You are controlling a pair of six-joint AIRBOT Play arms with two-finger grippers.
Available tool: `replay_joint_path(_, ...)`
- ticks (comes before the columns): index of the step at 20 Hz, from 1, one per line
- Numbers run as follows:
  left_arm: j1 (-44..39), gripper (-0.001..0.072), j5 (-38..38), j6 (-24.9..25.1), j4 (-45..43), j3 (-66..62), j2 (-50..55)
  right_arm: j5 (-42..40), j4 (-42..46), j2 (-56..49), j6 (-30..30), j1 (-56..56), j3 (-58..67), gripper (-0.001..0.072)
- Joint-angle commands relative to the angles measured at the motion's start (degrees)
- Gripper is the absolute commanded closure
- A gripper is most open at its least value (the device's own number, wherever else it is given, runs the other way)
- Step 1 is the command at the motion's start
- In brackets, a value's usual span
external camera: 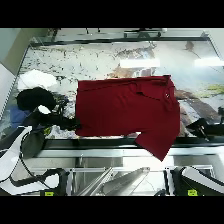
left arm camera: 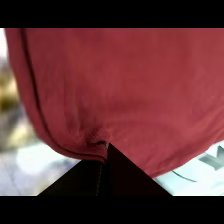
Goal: Fold the shirts.
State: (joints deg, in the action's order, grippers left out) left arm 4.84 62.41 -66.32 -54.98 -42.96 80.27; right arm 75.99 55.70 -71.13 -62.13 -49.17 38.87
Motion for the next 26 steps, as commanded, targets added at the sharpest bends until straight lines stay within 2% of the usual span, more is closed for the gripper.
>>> replay_joint_path(1, -0.07, 0.0685, 3.15, 1.38, 4.09, -2.99, -0.31, -2.56, 0.07, 0.04, -0.28, 1.57, -6.21, 0.0226)
replay_joint_path(9, -0.04, 0.0685, 3.45, 1.42, 4.02, -3.74, -0.28, -6.38, 0.59, -2.51, -3.1, 15.39, -9.73, 0.0228)
replay_joint_path(12, -0.04, 0.0685, 3.63, 1.42, 4.02, -3.74, -0.28, -6.01, -1.9, -2.82, -2.1, 17.4, -9.7, 0.0235)
replay_joint_path(13, -0.04, 0.0685, 3.61, 1.44, 4.02, -3.74, -0.28, -4.79, -3.08, -2.82, -1.33, 17.35, -9.66, 0.0327)
replay_joint_path(16, 0.04, 0.0685, 3.56, 1.44, 3.96, -3.74, -0.28, -0.96, -4.5, -2.8, -0.26, 17.33, -9.35, 0.0693)
replay_joint_path(23, 5.25, 0.0685, 7.76, 2.03, 3.93, -3.89, -0.33, 1.95, -4.42, -1.33, -1.77, 12.35, -4.81, 0.0692)
replay_joint_path(26, 9.09, 0.0685, 10.64, 3.15, 3.96, -5.88, -0.33, 4.57, -7.61, -1.03, -2.43, 10.34, 0.9, 0.0692)
